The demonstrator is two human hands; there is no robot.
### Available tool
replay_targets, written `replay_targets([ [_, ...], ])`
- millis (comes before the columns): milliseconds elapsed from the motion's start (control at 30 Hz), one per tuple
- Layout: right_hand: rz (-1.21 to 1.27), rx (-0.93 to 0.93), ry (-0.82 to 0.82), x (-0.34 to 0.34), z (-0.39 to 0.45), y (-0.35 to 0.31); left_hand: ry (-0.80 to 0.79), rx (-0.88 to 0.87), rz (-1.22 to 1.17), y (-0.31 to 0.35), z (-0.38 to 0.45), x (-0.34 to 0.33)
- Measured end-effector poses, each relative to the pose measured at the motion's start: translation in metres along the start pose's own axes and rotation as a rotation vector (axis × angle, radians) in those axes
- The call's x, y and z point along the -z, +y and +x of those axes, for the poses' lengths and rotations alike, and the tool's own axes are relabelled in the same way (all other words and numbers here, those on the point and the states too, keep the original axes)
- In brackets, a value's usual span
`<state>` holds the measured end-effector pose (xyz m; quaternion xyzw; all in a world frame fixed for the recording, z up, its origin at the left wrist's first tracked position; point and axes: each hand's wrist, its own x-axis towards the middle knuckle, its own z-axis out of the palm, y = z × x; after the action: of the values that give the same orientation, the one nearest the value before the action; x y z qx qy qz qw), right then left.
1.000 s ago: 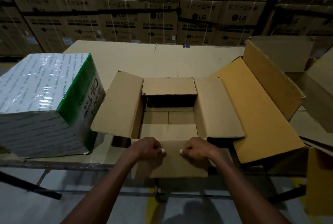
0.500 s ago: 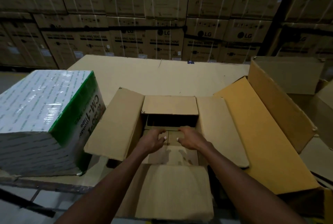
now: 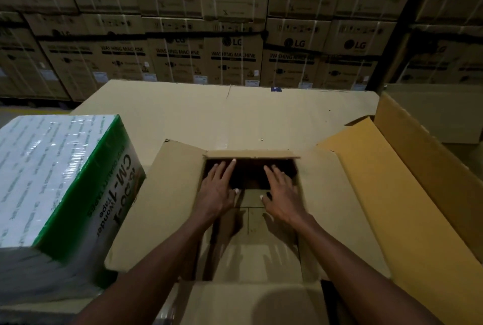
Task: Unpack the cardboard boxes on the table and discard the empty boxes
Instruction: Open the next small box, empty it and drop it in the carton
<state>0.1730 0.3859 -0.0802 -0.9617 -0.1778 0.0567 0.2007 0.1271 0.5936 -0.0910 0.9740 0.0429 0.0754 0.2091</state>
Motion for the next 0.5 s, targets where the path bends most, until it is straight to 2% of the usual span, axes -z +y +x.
replay_targets([
  [67,0.007,-0.004,0.096,0.009,0.015,-0.006,0.075,-0.048,-0.005,-0.001,0.015,0.013],
  [200,-0.007,-0.014,0.162,0.030,0.063,-0.016,0.071,-0.031,-0.028,-0.007,0.063,0.031],
  [300,-0.001,-0.039,0.116,0.037,0.100,-0.023,0.023,-0.021,-0.028,-0.016,0.101,0.034],
  [500,-0.062,-0.072,-0.052,0.015,0.151,-0.016,-0.196,0.031,0.058,-0.037,0.143,0.014],
])
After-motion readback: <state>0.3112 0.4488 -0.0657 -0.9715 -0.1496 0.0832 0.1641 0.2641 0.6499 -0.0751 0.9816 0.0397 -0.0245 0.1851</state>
